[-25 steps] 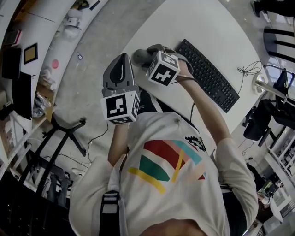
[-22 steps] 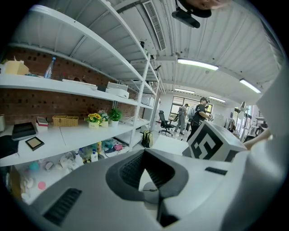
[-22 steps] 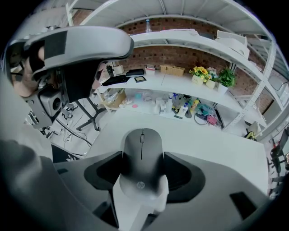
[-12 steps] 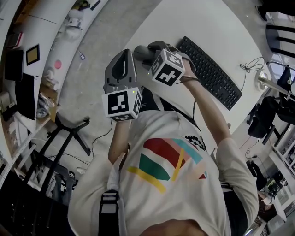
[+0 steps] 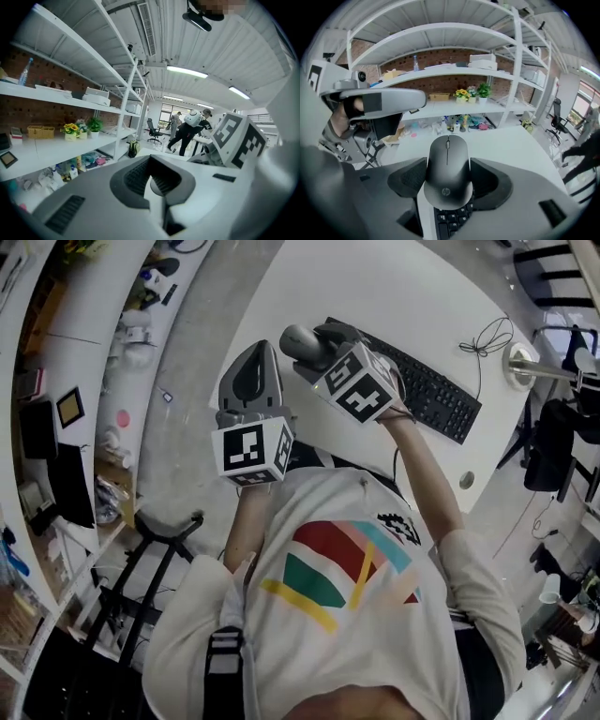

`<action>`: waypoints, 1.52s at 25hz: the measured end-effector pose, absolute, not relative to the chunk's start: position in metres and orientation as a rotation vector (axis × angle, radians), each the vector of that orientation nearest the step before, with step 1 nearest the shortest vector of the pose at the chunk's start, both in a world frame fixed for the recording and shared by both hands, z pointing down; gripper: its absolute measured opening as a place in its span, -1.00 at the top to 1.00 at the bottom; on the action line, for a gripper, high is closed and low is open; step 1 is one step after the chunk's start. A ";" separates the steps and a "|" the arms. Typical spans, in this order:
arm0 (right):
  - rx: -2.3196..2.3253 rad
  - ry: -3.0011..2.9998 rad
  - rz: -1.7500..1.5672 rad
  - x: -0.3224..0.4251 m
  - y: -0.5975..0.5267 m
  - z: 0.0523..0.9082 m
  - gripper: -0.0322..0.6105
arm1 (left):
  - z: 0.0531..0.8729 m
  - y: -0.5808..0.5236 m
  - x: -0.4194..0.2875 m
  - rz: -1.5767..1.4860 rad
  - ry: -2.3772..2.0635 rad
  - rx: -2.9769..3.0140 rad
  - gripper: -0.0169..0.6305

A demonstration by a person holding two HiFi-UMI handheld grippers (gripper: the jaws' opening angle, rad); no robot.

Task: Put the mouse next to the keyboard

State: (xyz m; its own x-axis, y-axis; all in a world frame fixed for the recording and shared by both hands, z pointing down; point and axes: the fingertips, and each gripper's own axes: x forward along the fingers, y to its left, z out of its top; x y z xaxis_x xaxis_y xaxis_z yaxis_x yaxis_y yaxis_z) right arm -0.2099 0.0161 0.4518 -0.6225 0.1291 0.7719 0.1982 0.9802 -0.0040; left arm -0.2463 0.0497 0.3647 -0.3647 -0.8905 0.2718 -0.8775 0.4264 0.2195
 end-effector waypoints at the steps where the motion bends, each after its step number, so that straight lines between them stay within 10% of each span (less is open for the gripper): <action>1: -0.177 -2.264 -0.075 -0.202 0.005 0.448 -0.04 | 0.362 0.039 -0.239 -0.056 -2.314 1.554 0.82; 38: 1.065 -2.034 0.600 0.247 -0.185 0.475 -0.04 | 0.381 -0.136 0.072 0.255 -1.644 2.209 0.82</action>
State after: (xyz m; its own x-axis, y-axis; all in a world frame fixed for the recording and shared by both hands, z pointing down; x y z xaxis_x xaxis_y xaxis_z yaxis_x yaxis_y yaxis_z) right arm 0.2470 -0.1848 0.4754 -0.3725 -0.4857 0.7908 -0.8371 0.5437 -0.0603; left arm 0.0722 -0.1359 0.3810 0.3015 -0.8826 0.3607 -0.9504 -0.2480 0.1876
